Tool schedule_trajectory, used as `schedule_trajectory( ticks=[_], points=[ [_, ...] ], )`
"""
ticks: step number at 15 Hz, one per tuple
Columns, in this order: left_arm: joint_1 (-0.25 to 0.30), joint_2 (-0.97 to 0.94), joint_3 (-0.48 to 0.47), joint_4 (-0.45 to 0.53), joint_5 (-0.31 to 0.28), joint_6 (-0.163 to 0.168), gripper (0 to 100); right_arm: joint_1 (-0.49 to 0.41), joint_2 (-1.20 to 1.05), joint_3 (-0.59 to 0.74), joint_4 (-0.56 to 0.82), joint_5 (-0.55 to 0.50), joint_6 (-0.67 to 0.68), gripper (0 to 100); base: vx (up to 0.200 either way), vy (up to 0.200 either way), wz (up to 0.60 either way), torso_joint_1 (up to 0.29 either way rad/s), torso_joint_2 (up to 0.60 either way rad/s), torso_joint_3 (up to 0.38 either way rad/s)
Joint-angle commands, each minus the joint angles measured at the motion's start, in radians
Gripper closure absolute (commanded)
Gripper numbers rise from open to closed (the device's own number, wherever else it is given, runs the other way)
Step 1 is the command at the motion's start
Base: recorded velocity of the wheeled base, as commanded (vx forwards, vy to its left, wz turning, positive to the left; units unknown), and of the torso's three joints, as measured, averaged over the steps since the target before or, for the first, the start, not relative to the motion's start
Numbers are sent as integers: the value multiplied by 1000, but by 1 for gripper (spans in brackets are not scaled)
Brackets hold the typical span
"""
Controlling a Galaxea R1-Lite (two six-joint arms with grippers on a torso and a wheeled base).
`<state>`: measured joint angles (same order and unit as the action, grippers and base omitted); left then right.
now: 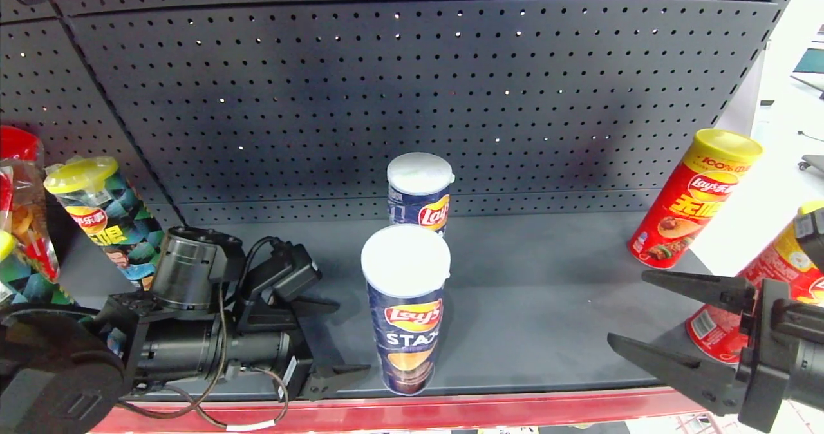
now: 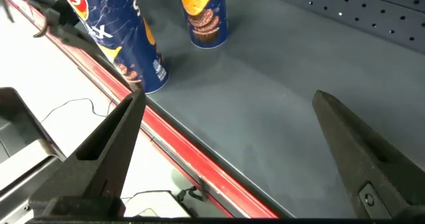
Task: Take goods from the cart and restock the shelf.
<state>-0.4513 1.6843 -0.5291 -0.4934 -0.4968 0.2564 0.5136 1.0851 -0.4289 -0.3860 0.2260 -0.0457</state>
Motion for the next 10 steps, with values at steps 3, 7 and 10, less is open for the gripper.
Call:
schedule_trajectory(
  ticks=[3,7,10],
  points=[
    [-1,45,-46,1,0,0,0,-1,-4,-1,-2,0,0,0,0,0,0,0,0,0],
    [-1,74,-78,-1,0,0,0,-3,-42,32,1,-4,0,0,0,0,0,0,0,0],
    [-1,92,-101,-1,0,0,0,-10,-57,45,1,-2,0,0,0,0,0,0,0,0]
  ],
)
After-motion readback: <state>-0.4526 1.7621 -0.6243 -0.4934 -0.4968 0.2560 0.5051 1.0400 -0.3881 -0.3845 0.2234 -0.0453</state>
